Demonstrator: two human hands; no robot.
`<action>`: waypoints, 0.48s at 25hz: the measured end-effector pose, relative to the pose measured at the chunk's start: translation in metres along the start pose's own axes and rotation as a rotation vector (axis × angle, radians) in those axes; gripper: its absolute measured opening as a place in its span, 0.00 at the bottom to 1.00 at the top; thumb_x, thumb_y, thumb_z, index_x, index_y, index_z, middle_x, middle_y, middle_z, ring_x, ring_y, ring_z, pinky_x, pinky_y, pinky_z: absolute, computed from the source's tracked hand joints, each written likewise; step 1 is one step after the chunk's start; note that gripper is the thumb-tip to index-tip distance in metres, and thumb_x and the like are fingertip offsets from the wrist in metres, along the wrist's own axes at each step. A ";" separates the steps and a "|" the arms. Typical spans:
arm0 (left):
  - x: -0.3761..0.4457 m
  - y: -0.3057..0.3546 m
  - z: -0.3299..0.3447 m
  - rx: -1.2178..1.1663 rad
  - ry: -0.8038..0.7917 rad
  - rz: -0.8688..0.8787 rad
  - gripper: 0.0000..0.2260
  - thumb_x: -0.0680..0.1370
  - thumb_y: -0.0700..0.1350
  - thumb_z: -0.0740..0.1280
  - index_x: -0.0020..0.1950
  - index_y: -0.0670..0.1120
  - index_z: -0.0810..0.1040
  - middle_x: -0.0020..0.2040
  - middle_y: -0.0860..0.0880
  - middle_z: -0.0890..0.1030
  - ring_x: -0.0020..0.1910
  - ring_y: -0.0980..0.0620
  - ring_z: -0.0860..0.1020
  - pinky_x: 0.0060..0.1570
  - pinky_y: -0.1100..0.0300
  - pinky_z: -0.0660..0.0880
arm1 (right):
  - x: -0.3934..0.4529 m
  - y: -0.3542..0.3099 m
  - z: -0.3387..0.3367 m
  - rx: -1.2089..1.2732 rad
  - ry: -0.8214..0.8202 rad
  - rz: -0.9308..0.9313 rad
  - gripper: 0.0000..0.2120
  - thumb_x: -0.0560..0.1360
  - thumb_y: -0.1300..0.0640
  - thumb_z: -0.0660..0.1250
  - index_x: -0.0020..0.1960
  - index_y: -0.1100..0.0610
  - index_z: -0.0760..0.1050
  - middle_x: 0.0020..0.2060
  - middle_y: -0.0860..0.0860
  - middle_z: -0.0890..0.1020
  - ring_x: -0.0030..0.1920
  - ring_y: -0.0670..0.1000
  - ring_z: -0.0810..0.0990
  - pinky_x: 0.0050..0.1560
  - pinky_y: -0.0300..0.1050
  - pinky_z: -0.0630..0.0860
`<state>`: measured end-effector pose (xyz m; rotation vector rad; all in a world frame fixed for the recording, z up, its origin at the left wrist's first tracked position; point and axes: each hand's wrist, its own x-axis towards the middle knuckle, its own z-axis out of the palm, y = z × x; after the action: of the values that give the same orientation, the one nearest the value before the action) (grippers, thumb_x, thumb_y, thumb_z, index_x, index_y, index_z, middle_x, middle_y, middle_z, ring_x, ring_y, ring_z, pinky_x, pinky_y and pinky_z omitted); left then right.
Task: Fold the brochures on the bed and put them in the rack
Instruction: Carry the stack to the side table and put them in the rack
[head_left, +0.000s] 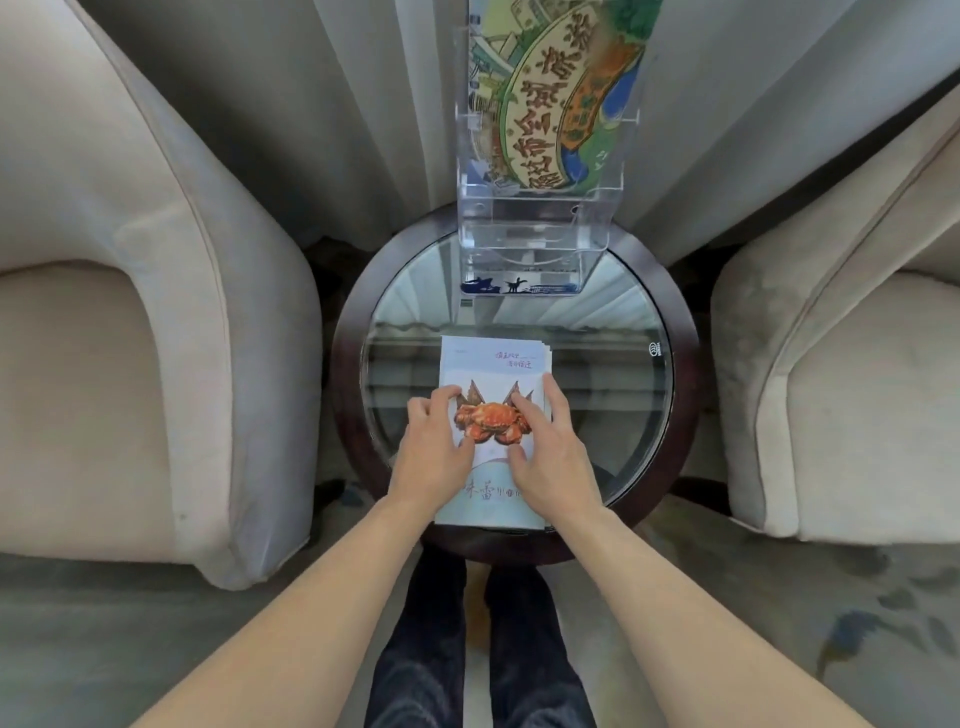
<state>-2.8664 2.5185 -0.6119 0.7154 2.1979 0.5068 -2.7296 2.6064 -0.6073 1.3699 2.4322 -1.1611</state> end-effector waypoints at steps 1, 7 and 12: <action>0.002 0.000 0.004 -0.002 0.001 0.008 0.25 0.77 0.45 0.69 0.71 0.54 0.63 0.60 0.49 0.65 0.46 0.50 0.76 0.42 0.60 0.71 | 0.003 0.004 0.002 -0.011 0.003 -0.005 0.28 0.78 0.57 0.66 0.77 0.51 0.65 0.81 0.48 0.49 0.61 0.56 0.78 0.54 0.50 0.78; 0.011 0.012 0.012 0.309 0.180 0.081 0.26 0.75 0.46 0.69 0.72 0.51 0.65 0.60 0.46 0.70 0.57 0.47 0.69 0.51 0.53 0.75 | 0.022 0.006 0.003 -0.330 0.099 -0.018 0.28 0.76 0.54 0.68 0.75 0.49 0.66 0.79 0.55 0.59 0.58 0.60 0.76 0.51 0.54 0.78; 0.015 0.013 0.014 0.360 0.180 0.064 0.24 0.76 0.46 0.68 0.72 0.51 0.67 0.63 0.46 0.68 0.58 0.46 0.69 0.52 0.52 0.73 | 0.026 0.004 0.006 -0.485 0.161 -0.034 0.27 0.73 0.53 0.69 0.71 0.48 0.70 0.73 0.56 0.67 0.57 0.58 0.73 0.52 0.54 0.73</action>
<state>-2.8597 2.5400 -0.6220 0.9631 2.4740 0.2119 -2.7429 2.6211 -0.6252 1.3062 2.6120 -0.4242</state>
